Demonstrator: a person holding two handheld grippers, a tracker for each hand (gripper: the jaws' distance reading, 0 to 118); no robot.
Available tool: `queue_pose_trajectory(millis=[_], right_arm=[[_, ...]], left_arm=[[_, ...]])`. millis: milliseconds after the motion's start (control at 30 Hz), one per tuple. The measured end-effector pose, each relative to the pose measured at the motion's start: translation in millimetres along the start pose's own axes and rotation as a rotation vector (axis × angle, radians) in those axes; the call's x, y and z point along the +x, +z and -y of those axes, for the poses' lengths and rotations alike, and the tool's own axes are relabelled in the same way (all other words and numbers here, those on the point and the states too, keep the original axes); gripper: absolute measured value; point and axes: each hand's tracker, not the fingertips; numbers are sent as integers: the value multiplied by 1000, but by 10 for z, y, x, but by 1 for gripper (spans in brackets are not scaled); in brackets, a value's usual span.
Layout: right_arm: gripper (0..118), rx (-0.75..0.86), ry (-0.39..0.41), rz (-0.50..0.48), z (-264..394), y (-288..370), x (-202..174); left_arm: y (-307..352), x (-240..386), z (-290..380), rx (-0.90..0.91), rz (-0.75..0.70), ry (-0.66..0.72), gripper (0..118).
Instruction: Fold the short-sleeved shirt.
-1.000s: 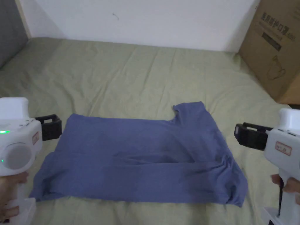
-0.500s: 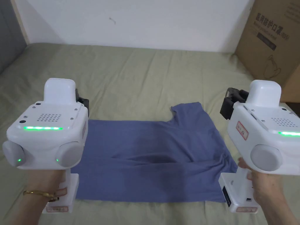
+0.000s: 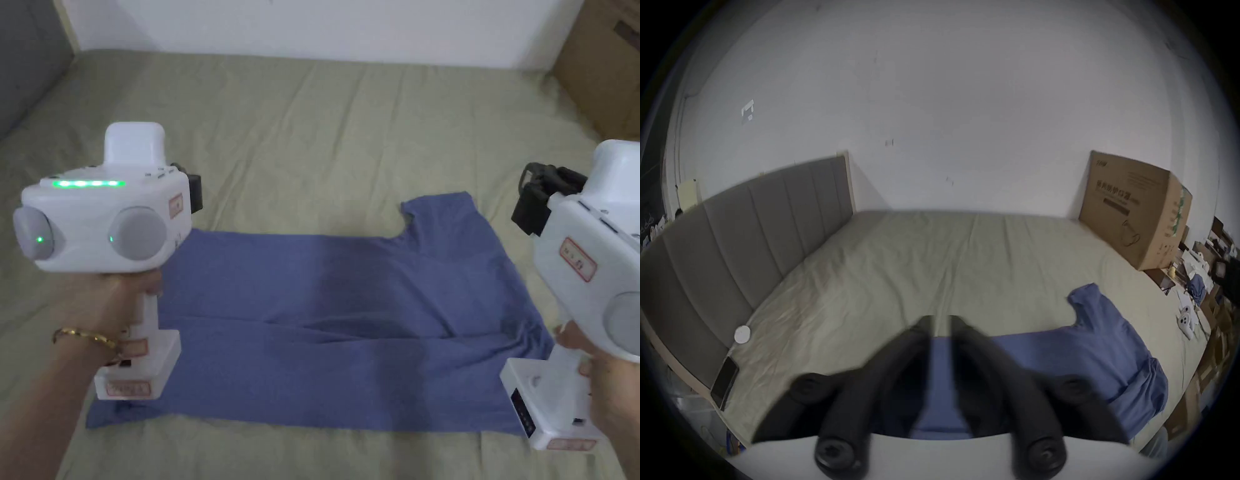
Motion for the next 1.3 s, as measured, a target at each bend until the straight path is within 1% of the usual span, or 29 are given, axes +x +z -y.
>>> queue_pose_trajectory(millis=[67,100,133,200,233,300,367,567,600,633,667,700,733,767,800,867,900,933,967,1000,1033,1067,1100,1133,1200,1233,1267,1300], right_arm=[[0,-26,2,1,21,-129,-11],[0,-33,1,1,37,-183,-14],[0,-42,2,1,55,-243,-14],[0,-67,8,7,96,-374,-20],[0,-77,8,10,124,-441,-17],[0,-107,-1,10,171,-563,-12],[0,-132,-9,16,240,-693,3],[0,-203,-15,43,471,-965,124],[0,-218,-12,48,503,-994,147],[0,-230,-9,57,535,-1019,170],[0,-236,-8,64,554,-1019,168],[0,-245,-10,70,570,-1035,192],[0,-254,-17,75,577,-1048,220],[0,-258,-27,77,576,-1055,244],[0,-262,-39,81,566,-1050,251],[0,-268,-57,86,524,-1075,291],[0,-274,-63,85,484,-1102,315],[0,-285,-61,85,446,-1133,333],[0,-305,-51,89,406,-1188,355],[3,-349,-23,91,360,-1279,392],[21,-396,-5,74,315,-1372,433],[51,-436,-6,61,275,-1464,479],[100,-502,-33,48,242,-1605,536],[116,-576,-61,44,231,-1743,585],[117,-602,-95,13,232,-1925,681],[117,-605,-80,28,232,-2048,704],[117,-634,-60,45,254,-2154,720],[117,-666,-22,58,295,-2291,742]], left_arm=[[-392,-149,-97,-121,-10,29,91],[-569,-214,-129,-177,-15,37,108],[-750,-286,-127,-213,-6,56,108],[-1073,-394,-138,-300,-49,40,108],[-1246,-454,-135,-350,-47,35,108],[-1558,-562,-105,-448,-22,38,108],[-1825,-618,-50,-526,-51,44,108],[-2339,-636,183,-565,-85,95,108],[-2394,-617,228,-587,-107,81,103],[-2427,-598,273,-598,-123,57,92],[-2448,-584,309,-610,-121,37,72],[-2459,-562,332,-635,-116,16,40],[-2441,-542,356,-629,-83,31,31],[-2396,-513,342,-600,-91,22,21],[-2364,-495,324,-569,-90,9,1],[-2419,-531,301,-566,-74,37,1],[-2424,-534,295,-546,-78,28,1],[-2436,-536,275,-488,-80,16,1],[-2301,-501,183,-449,-60,27,1],[-2273,-509,159,-414,-49,41,1],[-2251,-514,140,-387,-38,49,1],[-2231,-516,130,-361,-24,48,1],[-1668,-426,6,-333,-20,37,1],[-1569,-413,-10,-325,-17,23,1],[-1415,-404,-29,-313,-12,19,1],[-1580,-481,-42,-304,-5,24,1],[-1560,-485,-45,-302,-4,26,1],[-1549,-486,-44,-301,-3,25,1]])
